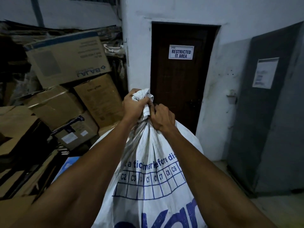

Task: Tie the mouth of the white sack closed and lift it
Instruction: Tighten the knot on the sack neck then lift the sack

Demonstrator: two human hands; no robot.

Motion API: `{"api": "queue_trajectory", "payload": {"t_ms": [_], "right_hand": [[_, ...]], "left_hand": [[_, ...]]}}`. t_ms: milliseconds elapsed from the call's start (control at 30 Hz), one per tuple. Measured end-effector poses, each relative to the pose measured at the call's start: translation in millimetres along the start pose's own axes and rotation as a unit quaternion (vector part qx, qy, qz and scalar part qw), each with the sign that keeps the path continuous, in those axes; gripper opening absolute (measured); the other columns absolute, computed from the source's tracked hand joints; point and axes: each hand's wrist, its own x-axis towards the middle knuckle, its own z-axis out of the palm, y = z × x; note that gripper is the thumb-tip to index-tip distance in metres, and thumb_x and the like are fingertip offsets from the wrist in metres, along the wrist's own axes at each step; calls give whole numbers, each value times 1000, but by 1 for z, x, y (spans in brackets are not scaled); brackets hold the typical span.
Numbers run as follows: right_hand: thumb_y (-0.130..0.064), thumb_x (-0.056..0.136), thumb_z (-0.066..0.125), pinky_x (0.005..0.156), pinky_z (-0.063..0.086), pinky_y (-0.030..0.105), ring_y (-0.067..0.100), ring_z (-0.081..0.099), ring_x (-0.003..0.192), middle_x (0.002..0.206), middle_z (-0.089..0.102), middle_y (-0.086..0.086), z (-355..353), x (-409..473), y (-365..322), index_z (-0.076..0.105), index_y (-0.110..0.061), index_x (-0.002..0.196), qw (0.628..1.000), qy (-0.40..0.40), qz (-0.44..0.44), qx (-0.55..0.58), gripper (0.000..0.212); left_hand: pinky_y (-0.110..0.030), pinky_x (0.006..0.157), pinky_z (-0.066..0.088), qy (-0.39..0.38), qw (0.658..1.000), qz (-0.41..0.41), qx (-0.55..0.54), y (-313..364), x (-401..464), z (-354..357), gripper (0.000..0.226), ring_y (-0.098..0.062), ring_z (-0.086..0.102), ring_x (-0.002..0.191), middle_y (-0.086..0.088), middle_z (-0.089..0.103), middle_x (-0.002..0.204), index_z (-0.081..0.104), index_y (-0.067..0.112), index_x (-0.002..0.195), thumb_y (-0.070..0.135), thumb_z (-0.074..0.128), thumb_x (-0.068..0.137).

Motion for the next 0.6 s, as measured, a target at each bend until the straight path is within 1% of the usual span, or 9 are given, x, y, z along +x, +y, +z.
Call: {"api": "queue_trajectory", "payload": {"t_ms": [67,133,200,267,367,467,600], "right_hand": [[-59,104,24,79,49,42,35,66,94,104,65,13,-8,3,27,66,-15,99,1000,-6,9,1,61],[-59,104,24,79,49,42,34,66,94,103,65,12,-16,6,53,65,-16,98,1000,-6,14,-3,60],[-59,105,25,78,48,41,34,66,93,102,65,11,-22,9,80,64,-17,97,1000,-3,18,-12,57],[-59,106,26,75,45,39,33,66,92,101,64,9,-25,11,107,63,-19,95,1000,-2,24,-17,55],[-61,105,25,74,39,35,31,65,92,98,61,7,-31,16,149,63,-20,96,999,2,38,-21,56],[-64,103,22,74,38,35,29,63,89,96,58,5,-37,20,187,63,-21,96,998,6,54,-23,59],[-64,104,21,74,43,35,21,55,79,90,53,-2,-42,33,245,64,-20,99,997,6,73,-32,63]], "left_hand": [[-40,77,65,-7,1000,3,-7,-2,-3,28,29,-24,76,85,-1,79,89,75,18,95,29,80,69],[-35,74,62,-14,1000,3,-22,-4,-6,56,26,-17,75,80,1,78,87,75,16,95,24,82,71],[-33,73,61,-21,999,0,-27,-7,-9,83,23,-12,73,77,5,76,84,74,18,92,25,82,72],[-36,76,64,-34,999,-10,-29,-11,-11,109,22,-16,75,80,4,77,85,74,25,90,30,81,70],[-44,80,65,-55,997,-22,-44,-22,-11,149,21,-21,76,84,2,78,88,73,29,89,30,81,70],[-45,82,65,-77,995,-27,-57,-33,-10,191,24,-21,77,88,1,79,92,74,22,96,26,83,74],[-42,81,66,-104,991,-45,-71,-52,-5,254,26,-18,77,88,5,78,92,74,24,99,22,84,75]]}}
